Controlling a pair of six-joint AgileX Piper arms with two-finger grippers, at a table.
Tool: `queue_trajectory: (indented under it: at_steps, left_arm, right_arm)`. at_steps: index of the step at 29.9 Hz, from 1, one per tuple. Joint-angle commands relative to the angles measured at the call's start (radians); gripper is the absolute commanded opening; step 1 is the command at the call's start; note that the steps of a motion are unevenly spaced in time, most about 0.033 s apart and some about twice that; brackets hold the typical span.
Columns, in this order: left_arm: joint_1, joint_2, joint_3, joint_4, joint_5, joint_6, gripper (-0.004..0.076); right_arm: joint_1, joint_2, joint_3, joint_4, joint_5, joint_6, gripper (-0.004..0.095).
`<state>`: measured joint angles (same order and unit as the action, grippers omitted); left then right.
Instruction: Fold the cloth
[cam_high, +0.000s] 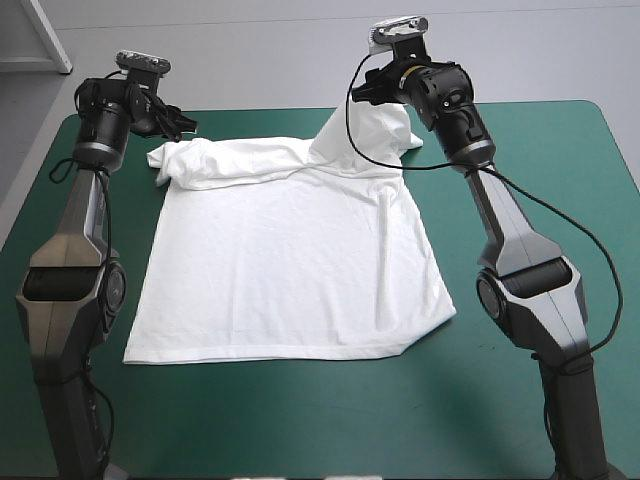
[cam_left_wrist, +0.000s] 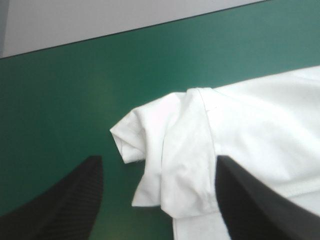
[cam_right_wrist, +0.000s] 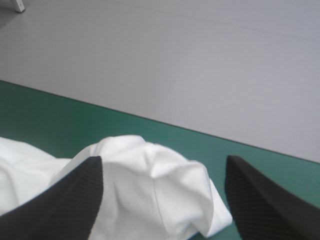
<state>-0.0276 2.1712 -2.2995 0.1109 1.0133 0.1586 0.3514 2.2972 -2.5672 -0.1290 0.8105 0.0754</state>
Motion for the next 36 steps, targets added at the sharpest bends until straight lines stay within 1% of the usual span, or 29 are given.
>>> queue_trajectory:
  at_steps: [1, 3, 5, 6, 7, 9, 11, 14, 16, 19, 22, 26, 29, 32, 36]
  left_arm:
    - [-0.004, -0.109, -0.03, 0.008, 0.036, -0.013, 0.0584]
    - [-0.004, -0.133, -0.03, 0.006, 0.094, -0.013, 0.058]
    - [-0.004, -0.169, -0.03, 0.004, 0.191, -0.033, 0.058]
    - [-0.004, -0.186, -0.03, 0.004, 0.256, -0.033, 0.058]
    - [-0.004, -0.199, -0.027, 0.001, 0.281, -0.035, 0.058]
    - [-0.004, -0.249, 0.01, -0.024, 0.279, -0.07, 0.0573]
    - [-0.004, -0.309, 0.058, -0.079, 0.279, -0.059, 0.0567]
    - [-0.004, -0.4, 0.153, -0.118, 0.279, -0.081, 0.0567]
    - [-0.004, -0.484, 0.251, -0.12, 0.279, -0.085, 0.0567]
    - [-0.004, -0.624, 0.436, -0.118, 0.279, -0.087, 0.0567]
    - [-0.004, -0.781, 0.614, -0.111, 0.277, -0.087, 0.0567]
    - [-0.004, -0.961, 0.836, -0.111, 0.277, -0.103, 0.0567]
    - [-0.004, -1.061, 0.988, -0.111, 0.277, -0.125, 0.0567]
    - [-0.004, -1.122, 1.113, -0.088, 0.277, -0.134, 0.0567]
    - [-0.004, -1.131, 1.24, -0.047, 0.275, -0.141, 0.0567]
  right_arm:
    - [-0.005, -0.116, -0.032, -0.017, 0.064, 0.031, 0.0773]
    - [-0.005, -0.154, -0.032, -0.017, 0.155, 0.031, 0.0755]
    - [-0.005, -0.198, -0.032, -0.017, 0.267, 0.029, 0.073]
    - [-0.005, -0.215, -0.032, -0.017, 0.319, 0.029, 0.0719]
    - [-0.005, -0.235, -0.032, -0.019, 0.369, 0.029, 0.0706]
    - [-0.005, -0.271, -0.032, -0.02, 0.438, 0.029, 0.0685]
    - [-0.005, -0.298, -0.03, -0.005, 0.438, 0.029, 0.0668]
    - [-0.005, -0.336, -0.028, 0.049, 0.438, 0.029, 0.0653]
    - [-0.005, -0.372, -0.013, 0.129, 0.438, 0.027, 0.0638]
    - [-0.005, -0.448, 0.082, 0.222, 0.438, -0.01, 0.0617]
    - [-0.003, -0.539, 0.221, 0.251, 0.438, -0.022, 0.0601]
    - [-0.003, -0.652, 0.454, 0.243, 0.438, -0.062, 0.0602]
    - [-0.003, -0.733, 0.663, 0.236, 0.438, -0.069, 0.0597]
    - [-0.003, -0.797, 0.852, 0.24, 0.437, -0.075, 0.0596]
    - [-0.003, -0.857, 1.068, 0.24, 0.437, -0.075, 0.0592]
